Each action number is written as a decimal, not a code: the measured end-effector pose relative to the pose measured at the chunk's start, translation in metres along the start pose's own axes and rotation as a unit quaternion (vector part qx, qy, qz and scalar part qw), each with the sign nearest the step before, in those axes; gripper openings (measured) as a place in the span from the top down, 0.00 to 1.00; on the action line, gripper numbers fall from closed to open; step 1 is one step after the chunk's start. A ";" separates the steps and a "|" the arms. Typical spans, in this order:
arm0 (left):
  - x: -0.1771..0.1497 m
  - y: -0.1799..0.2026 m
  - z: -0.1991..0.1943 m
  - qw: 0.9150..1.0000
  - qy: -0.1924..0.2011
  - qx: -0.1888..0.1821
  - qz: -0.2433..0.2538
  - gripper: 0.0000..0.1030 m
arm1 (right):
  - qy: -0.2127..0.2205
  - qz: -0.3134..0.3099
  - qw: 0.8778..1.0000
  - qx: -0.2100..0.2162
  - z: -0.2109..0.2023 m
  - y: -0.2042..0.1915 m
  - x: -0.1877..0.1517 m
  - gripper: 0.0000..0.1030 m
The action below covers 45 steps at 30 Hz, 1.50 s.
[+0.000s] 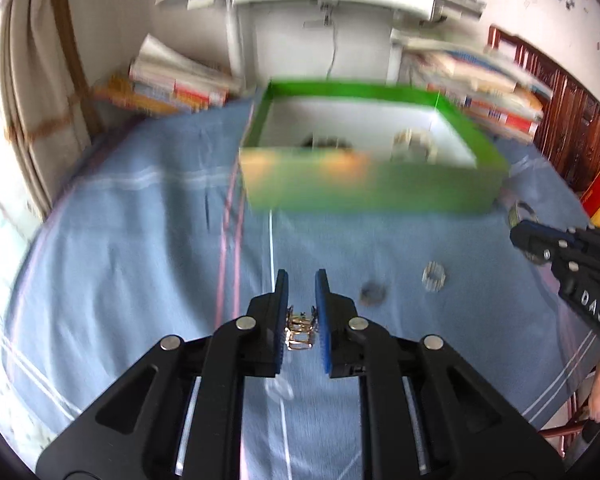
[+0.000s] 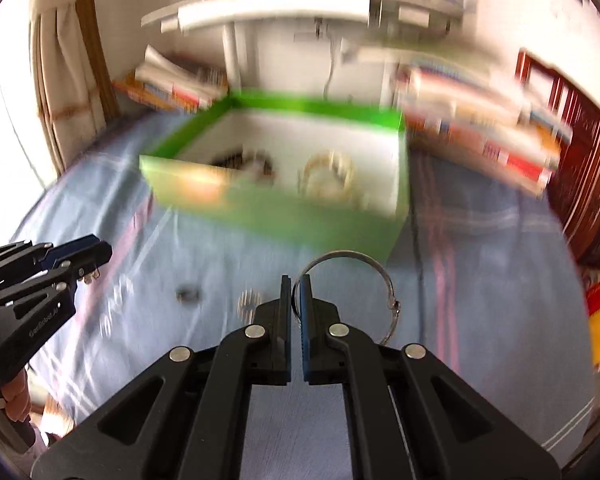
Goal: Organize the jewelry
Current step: 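Lift gold charm and bangle over the green box and open both tools, then move left tool to the dark ring while right tool approaches the beaded silver ring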
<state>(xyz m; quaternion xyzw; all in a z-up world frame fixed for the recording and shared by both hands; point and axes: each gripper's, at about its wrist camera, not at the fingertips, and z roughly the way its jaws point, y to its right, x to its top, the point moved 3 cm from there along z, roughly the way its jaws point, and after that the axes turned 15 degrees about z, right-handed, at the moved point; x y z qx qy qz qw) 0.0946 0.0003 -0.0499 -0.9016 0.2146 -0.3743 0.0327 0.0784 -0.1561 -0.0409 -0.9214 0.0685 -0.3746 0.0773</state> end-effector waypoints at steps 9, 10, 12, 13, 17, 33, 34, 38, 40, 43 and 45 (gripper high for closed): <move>0.107 -0.017 0.029 0.999 0.038 -0.013 0.020 0.86 | 0.022 0.000 1.000 0.008 0.041 -0.015 0.087 0.96; 0.114 -0.018 0.037 0.999 0.034 -0.015 0.020 0.86 | 0.017 0.000 1.000 0.005 0.048 -0.015 0.088 0.96; 0.129 -0.023 0.059 0.999 0.023 -0.015 0.022 0.86 | -0.008 0.003 1.000 0.004 0.074 -0.014 0.091 0.96; 0.133 -0.023 0.068 0.999 0.018 -0.014 0.023 0.86 | -0.015 0.005 1.000 0.005 0.081 -0.013 0.092 0.96; 0.146 -0.035 0.110 1.000 -0.010 0.002 0.016 0.86 | -0.036 0.012 0.999 0.001 0.108 -0.009 0.095 0.96; 0.107 -0.032 0.070 0.999 0.008 0.036 0.024 0.45 | -0.006 0.006 1.000 0.026 0.033 -0.006 0.058 0.64; 0.095 -0.029 0.061 0.999 0.010 0.036 0.028 0.42 | -0.016 0.001 0.999 0.029 0.031 -0.007 0.047 0.64; 0.040 -0.013 0.053 0.999 -0.020 0.005 0.031 0.42 | -0.084 -0.026 0.996 0.029 0.053 -0.015 -0.005 0.64; 0.018 -0.007 0.058 0.999 -0.043 -0.006 0.029 0.42 | -0.110 -0.031 0.993 0.027 0.064 -0.018 -0.022 0.64; -0.008 -0.004 0.064 0.998 -0.068 -0.013 0.012 0.42 | -0.128 -0.032 0.991 0.034 0.073 -0.023 -0.035 0.64; -0.019 -0.006 0.063 0.997 -0.079 -0.018 -0.002 0.42 | -0.127 -0.037 0.991 0.030 0.077 -0.027 -0.037 0.64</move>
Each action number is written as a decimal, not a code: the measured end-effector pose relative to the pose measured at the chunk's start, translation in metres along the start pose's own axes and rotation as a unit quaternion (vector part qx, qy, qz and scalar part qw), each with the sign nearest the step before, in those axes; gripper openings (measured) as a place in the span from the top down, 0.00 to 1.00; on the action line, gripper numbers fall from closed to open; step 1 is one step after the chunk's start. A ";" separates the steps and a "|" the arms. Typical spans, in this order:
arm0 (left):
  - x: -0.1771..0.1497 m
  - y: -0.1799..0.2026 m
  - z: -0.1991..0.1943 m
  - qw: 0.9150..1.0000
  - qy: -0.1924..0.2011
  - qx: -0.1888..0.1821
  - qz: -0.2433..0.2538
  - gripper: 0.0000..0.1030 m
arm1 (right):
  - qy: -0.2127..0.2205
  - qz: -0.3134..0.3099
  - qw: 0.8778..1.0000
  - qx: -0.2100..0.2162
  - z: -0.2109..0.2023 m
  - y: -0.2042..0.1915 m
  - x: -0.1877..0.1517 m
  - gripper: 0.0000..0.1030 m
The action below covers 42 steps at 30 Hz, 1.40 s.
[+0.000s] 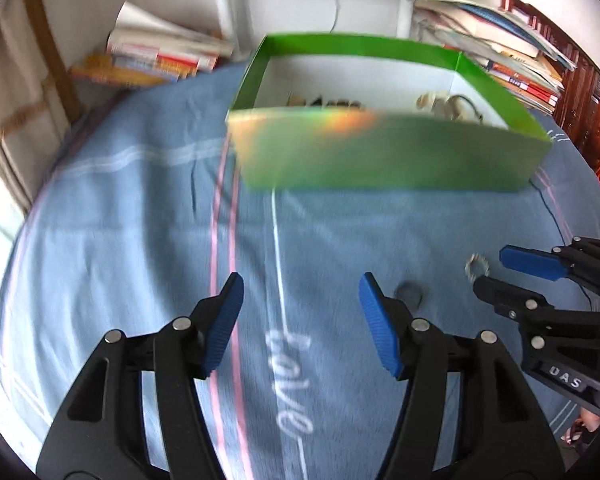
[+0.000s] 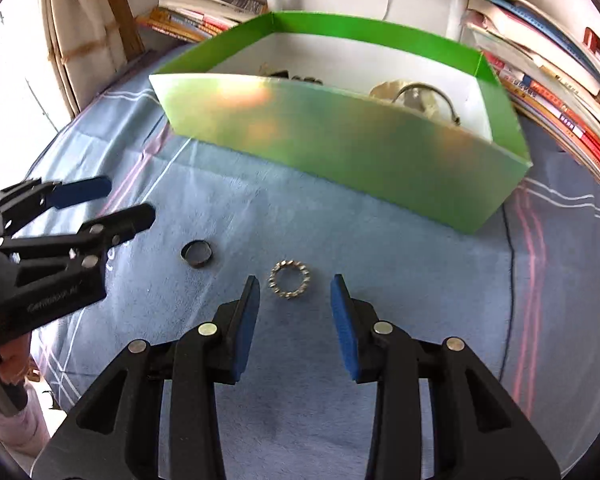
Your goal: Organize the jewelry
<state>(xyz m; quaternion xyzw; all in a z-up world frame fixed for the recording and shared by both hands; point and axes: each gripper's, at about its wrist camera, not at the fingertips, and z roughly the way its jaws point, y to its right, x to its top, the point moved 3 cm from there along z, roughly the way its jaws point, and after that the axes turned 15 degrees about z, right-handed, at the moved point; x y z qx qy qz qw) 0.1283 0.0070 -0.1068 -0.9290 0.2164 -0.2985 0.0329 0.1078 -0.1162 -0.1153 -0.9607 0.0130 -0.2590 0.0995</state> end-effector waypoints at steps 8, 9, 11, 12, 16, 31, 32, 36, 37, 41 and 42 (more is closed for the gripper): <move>-0.013 0.022 0.004 1.000 -0.007 -0.030 0.001 0.42 | 0.021 -0.004 0.999 -0.026 0.004 0.000 0.002 0.79; -0.013 0.026 0.004 0.999 -0.006 -0.034 0.004 0.42 | 0.021 0.000 0.999 -0.029 0.003 0.003 0.001 0.79; -0.011 0.038 0.005 0.999 -0.004 -0.045 0.014 0.42 | 0.022 0.009 0.999 -0.036 -0.001 0.011 -0.002 0.79; -0.009 0.043 0.006 0.999 -0.003 -0.048 0.018 0.42 | 0.022 0.014 0.999 -0.035 -0.003 0.016 -0.005 0.79; -0.002 0.055 0.010 0.998 0.003 -0.058 0.022 0.42 | 0.024 0.027 0.999 -0.036 -0.006 0.025 -0.010 0.79; -0.015 0.050 0.001 1.000 0.010 -0.026 0.009 0.80 | 0.026 0.024 0.999 -0.034 -0.013 0.021 -0.023 0.79; -0.017 0.051 -0.001 1.000 0.010 -0.025 0.009 0.80 | 0.025 0.021 0.999 -0.034 -0.014 0.020 -0.025 0.79; -0.026 0.052 -0.007 1.000 0.011 -0.027 0.009 0.81 | 0.019 0.015 0.999 -0.031 -0.017 0.015 -0.032 0.79; -0.028 0.051 -0.008 1.000 0.011 -0.028 0.008 0.80 | 0.019 0.014 0.999 -0.030 -0.018 0.014 -0.033 0.79; -0.032 0.045 -0.010 1.000 0.009 -0.027 0.001 0.80 | 0.019 0.020 0.999 -0.031 -0.017 0.014 -0.033 0.79; -0.033 0.043 -0.010 1.000 0.009 -0.029 -0.002 0.79 | 0.019 0.022 0.999 -0.033 -0.017 0.014 -0.033 0.79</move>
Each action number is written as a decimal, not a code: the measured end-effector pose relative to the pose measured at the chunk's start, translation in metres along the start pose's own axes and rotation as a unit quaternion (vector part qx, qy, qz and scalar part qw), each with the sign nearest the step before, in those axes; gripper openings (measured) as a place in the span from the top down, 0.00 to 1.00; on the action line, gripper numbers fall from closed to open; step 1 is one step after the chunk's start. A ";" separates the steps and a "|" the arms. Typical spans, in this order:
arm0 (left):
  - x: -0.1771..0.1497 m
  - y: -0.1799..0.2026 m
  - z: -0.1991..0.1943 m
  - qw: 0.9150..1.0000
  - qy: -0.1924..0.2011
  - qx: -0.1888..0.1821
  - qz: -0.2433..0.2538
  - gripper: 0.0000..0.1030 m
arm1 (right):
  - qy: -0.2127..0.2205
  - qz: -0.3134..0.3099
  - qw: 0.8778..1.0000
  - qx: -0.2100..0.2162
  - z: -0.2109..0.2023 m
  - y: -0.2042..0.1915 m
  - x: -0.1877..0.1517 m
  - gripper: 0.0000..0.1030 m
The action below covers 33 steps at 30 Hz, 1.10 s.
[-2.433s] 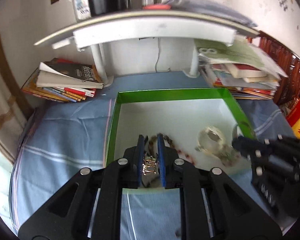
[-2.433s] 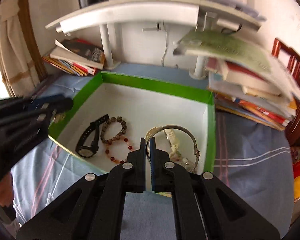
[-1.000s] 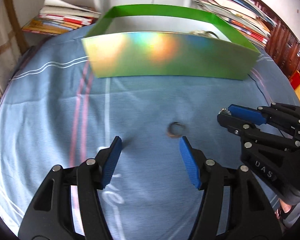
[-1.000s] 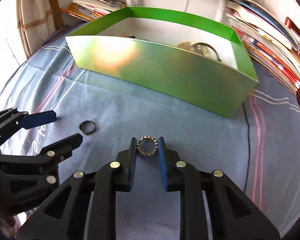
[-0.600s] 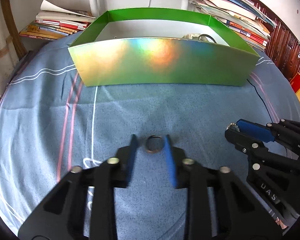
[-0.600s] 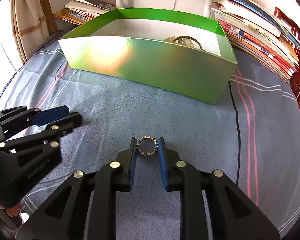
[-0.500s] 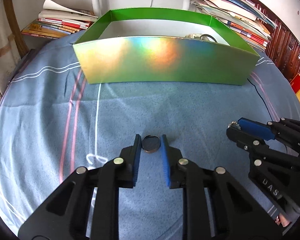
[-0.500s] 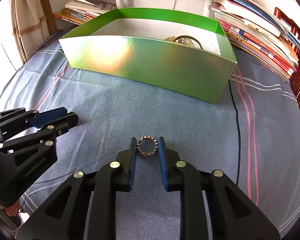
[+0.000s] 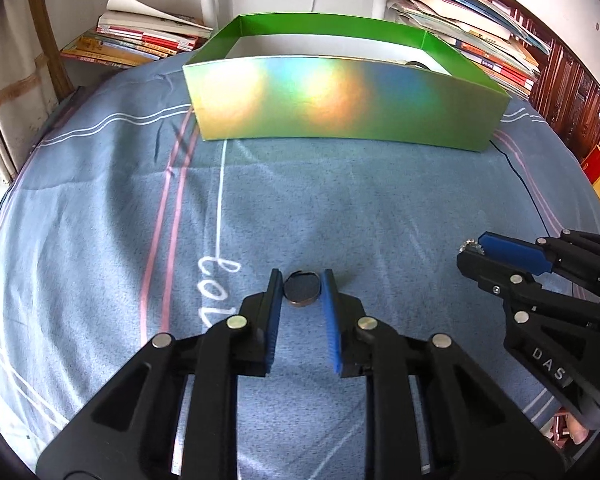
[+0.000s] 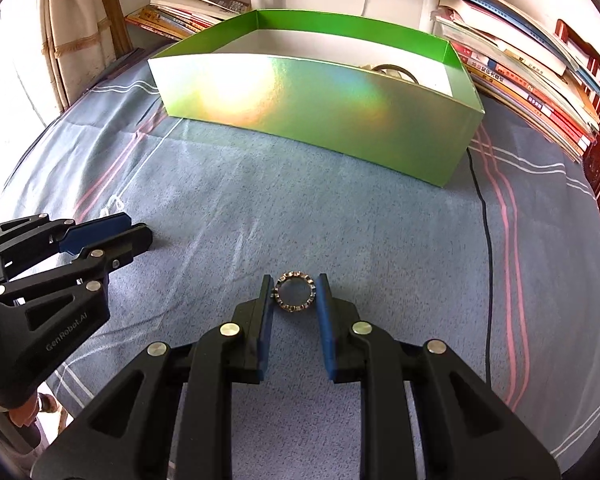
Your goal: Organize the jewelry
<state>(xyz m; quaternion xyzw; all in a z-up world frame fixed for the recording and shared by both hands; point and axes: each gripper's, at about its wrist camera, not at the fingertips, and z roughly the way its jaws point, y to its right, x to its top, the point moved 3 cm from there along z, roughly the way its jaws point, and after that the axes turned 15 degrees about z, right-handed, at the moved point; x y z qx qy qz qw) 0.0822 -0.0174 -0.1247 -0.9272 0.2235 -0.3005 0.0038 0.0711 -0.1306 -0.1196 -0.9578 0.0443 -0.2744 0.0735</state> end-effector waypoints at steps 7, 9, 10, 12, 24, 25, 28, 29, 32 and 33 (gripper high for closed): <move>-0.003 -0.011 -0.001 0.999 0.005 -0.022 -0.023 0.66 | 0.007 0.005 1.000 -0.008 0.001 0.000 0.000 0.68; -0.003 -0.012 -0.001 0.999 0.005 -0.026 -0.024 0.66 | 0.008 0.005 1.000 -0.007 0.000 0.001 0.000 0.68; -0.002 -0.011 -0.001 0.999 0.004 -0.024 -0.023 0.65 | 0.009 0.005 1.000 -0.006 0.000 0.001 0.000 0.68; -0.001 -0.008 0.000 1.000 0.002 -0.015 -0.018 0.65 | 0.010 0.005 1.000 -0.004 -0.001 0.002 -0.001 0.68; 0.006 0.015 0.001 1.000 0.003 0.023 0.013 0.78 | 0.018 0.005 1.000 -0.004 -0.001 0.002 -0.002 0.69; 0.006 0.015 0.000 1.000 0.004 0.021 0.014 0.80 | 0.018 0.004 1.000 -0.003 -0.001 0.002 -0.002 0.71; 0.005 0.015 0.000 1.000 0.006 0.021 0.015 0.80 | 0.019 0.004 1.000 -0.002 -0.002 0.001 -0.001 0.79; 0.004 0.014 0.000 1.000 0.007 0.019 0.013 0.80 | 0.020 0.004 1.000 -0.002 -0.002 0.001 -0.001 0.79; 0.002 0.011 -0.002 1.000 0.006 0.025 0.009 0.81 | 0.018 0.007 1.000 -0.001 -0.002 0.001 -0.001 0.79; 0.002 0.010 -0.003 1.000 0.007 0.026 0.008 0.81 | 0.018 0.008 1.000 -0.002 -0.002 0.002 -0.001 0.79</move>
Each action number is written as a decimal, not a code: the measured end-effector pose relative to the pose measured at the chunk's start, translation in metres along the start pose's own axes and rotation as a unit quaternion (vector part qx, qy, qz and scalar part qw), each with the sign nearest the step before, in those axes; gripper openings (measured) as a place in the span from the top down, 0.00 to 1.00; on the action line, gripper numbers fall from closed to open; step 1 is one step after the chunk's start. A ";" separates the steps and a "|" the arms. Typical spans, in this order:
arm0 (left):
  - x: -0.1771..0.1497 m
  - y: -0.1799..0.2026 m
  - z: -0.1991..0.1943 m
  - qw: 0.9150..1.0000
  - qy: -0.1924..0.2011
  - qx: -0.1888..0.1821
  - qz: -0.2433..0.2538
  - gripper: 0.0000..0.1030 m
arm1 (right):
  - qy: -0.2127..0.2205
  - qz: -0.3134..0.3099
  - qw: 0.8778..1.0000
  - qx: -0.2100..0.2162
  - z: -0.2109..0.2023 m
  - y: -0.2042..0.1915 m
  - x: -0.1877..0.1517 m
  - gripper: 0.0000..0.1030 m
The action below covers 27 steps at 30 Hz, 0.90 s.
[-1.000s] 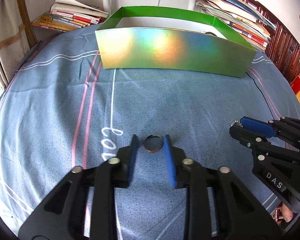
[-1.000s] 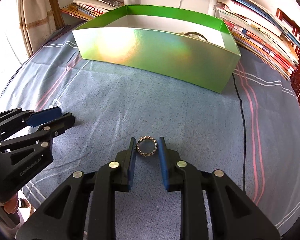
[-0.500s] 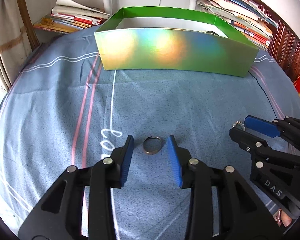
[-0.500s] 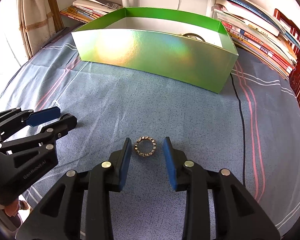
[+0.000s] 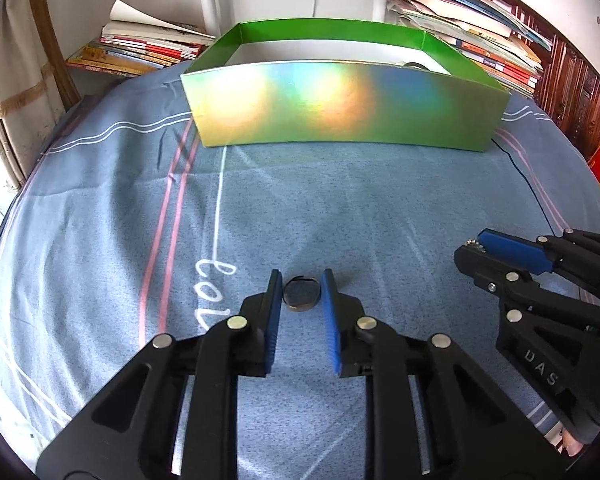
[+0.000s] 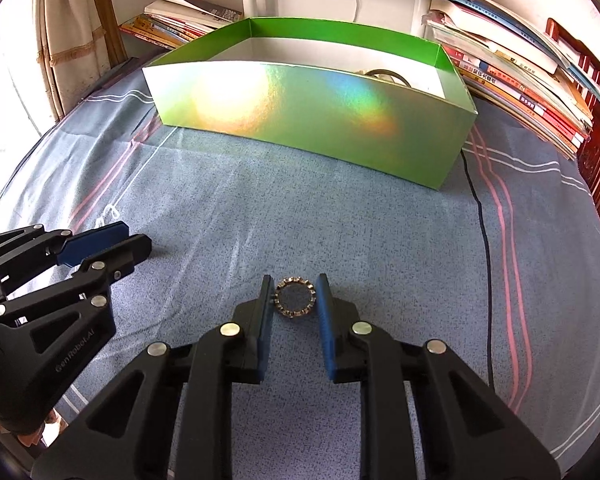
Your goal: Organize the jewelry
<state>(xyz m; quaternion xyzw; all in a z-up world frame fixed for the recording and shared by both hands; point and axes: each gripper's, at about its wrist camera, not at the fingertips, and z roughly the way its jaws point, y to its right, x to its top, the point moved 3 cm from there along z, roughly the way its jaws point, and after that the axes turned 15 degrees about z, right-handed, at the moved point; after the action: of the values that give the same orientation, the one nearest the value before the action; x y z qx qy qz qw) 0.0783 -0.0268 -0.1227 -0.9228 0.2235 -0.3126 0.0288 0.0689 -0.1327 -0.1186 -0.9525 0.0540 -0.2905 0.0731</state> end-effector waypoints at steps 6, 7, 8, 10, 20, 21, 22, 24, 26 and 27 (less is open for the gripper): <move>-0.001 -0.001 -0.001 1.000 -0.002 0.001 -0.002 0.81 | 0.005 0.006 1.000 -0.010 -0.003 0.006 0.002 0.79; -0.001 -0.001 0.000 1.000 -0.003 0.000 -0.002 0.81 | 0.005 0.007 1.000 -0.012 -0.003 0.008 0.002 0.79; -0.001 -0.001 0.001 1.000 -0.003 0.000 -0.003 0.81 | 0.005 0.009 1.000 -0.013 -0.003 0.009 0.002 0.79; -0.001 -0.001 0.001 1.000 -0.003 -0.001 -0.003 0.81 | 0.005 0.013 1.000 -0.015 -0.003 0.012 0.002 0.79; -0.001 -0.002 0.001 1.000 -0.003 -0.001 -0.004 0.81 | 0.002 0.017 1.000 -0.015 -0.002 0.014 0.000 0.79; -0.002 -0.002 0.001 1.000 -0.003 -0.001 -0.005 0.80 | 0.003 0.017 1.000 -0.015 -0.002 0.014 0.000 0.79; -0.001 -0.003 0.001 1.000 -0.003 -0.001 -0.005 0.80 | 0.003 0.017 1.000 -0.015 -0.003 0.014 0.000 0.79; -0.001 -0.003 0.001 1.000 -0.003 -0.001 -0.005 0.80 | 0.002 0.018 1.000 -0.014 -0.002 0.014 0.000 0.79; -0.001 -0.003 0.001 1.000 -0.003 -0.001 -0.005 0.80 | 0.002 0.018 1.000 -0.014 -0.002 0.014 0.000 0.79; -0.001 -0.003 0.001 1.000 -0.003 -0.002 -0.005 0.80 | 0.003 0.019 1.000 -0.012 -0.003 0.014 0.000 0.79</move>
<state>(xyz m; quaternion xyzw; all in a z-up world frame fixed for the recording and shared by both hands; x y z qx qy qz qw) 0.0792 -0.0237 -0.1237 -0.9249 0.2191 -0.3096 0.0264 0.0668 -0.1468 -0.1188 -0.9514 0.0764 -0.2908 0.0668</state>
